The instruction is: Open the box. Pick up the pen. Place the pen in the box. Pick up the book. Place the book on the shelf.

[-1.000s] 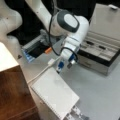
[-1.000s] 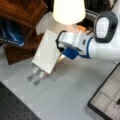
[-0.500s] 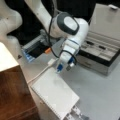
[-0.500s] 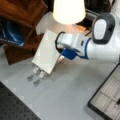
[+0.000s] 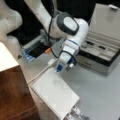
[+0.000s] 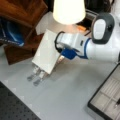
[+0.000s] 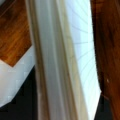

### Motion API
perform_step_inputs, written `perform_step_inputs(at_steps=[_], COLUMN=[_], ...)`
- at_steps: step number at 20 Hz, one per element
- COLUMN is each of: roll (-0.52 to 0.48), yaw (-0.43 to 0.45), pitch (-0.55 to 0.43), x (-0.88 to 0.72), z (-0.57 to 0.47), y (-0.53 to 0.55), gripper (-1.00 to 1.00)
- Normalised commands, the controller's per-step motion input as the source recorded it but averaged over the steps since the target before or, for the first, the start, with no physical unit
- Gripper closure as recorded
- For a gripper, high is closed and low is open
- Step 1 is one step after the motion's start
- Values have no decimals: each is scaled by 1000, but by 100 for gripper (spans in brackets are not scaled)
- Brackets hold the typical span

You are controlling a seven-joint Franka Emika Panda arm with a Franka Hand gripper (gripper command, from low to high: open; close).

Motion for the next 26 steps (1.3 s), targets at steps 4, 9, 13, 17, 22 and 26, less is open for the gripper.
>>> perform_step_inputs(at_steps=[4,9,13,17,22,26], roll=[-53,-49,-47,-45,-37,-68], yaw=[3,1,-14,-9,6,49], pitch=[19,15,16,23,30,69], x=[91,61,40,32,50,92], z=[-76,-44,-28,-2,13,64], y=[-20,32,47,12,-12,-30], gripper=[100,100,100,100,100,100])
